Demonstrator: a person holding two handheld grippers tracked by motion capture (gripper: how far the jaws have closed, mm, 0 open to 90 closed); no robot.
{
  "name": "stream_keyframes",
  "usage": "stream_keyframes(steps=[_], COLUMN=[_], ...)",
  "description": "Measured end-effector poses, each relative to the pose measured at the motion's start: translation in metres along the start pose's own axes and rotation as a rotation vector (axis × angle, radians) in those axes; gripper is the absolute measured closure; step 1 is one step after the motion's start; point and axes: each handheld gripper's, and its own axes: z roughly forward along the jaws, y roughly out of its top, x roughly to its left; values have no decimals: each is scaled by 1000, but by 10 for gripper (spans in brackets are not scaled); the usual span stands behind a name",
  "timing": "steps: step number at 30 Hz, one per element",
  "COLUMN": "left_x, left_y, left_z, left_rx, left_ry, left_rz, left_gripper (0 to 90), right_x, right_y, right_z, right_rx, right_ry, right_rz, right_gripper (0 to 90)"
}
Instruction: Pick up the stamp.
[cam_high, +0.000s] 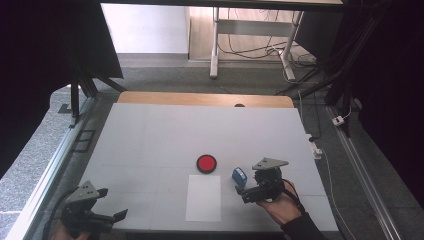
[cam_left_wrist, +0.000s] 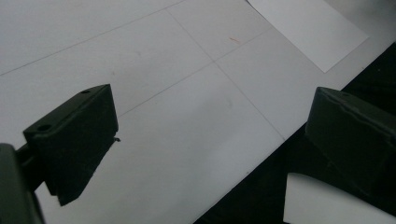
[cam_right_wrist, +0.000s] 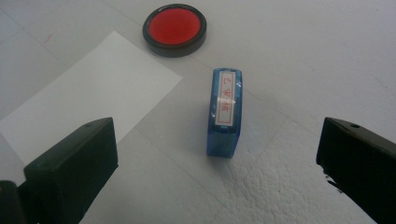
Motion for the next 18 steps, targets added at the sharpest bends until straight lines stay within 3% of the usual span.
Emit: stream_keyframes(steps=[14,18], left_x=[0,0], left_y=[0,0], left_z=[0,0], left_rx=[2,5], left_ry=[2,2], left_rz=[6,8], left_gripper=[26,26], right_x=[-3,-2], right_y=[8,10], right_z=[31,39], right_rx=[50,70], right_ry=[-41,-62], right_rz=[-19,-48], right_gripper=[0,86])
